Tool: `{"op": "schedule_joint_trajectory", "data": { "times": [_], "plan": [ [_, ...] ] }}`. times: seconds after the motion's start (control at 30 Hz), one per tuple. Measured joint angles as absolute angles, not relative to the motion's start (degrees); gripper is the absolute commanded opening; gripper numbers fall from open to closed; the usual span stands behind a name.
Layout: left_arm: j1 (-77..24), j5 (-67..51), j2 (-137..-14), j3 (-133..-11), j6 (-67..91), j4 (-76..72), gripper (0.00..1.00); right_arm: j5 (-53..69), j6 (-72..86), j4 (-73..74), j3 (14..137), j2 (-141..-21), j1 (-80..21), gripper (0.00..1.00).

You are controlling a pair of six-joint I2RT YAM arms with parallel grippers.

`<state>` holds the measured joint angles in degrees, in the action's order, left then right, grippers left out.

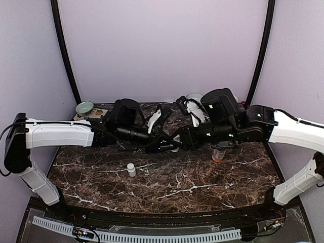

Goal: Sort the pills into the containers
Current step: Screw the lid of the pill bottle onto the pill bottle.

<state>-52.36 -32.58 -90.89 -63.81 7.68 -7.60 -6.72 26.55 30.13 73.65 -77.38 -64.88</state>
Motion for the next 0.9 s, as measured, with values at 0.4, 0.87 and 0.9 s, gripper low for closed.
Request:
{"op": "schedule_joint_trajectory", "data": {
  "times": [0.4,0.87,0.9],
  "plan": [
    [-48.31,-47.27,-90.72,-63.81,11.4,-9.82,0.0,0.64,23.07,24.25,66.19,-71.37,-62.52,0.52],
    [-48.31,-53.63,-91.46,-64.42,12.45,-9.74,0.0,6.46,22.76,19.38,63.77,-71.33,-59.48,0.51],
    [-48.31,-53.78,-91.64,-64.66,12.45,-9.74,0.0,6.94,22.74,19.22,63.77,-71.5,-59.37,0.51]
  ]
}}
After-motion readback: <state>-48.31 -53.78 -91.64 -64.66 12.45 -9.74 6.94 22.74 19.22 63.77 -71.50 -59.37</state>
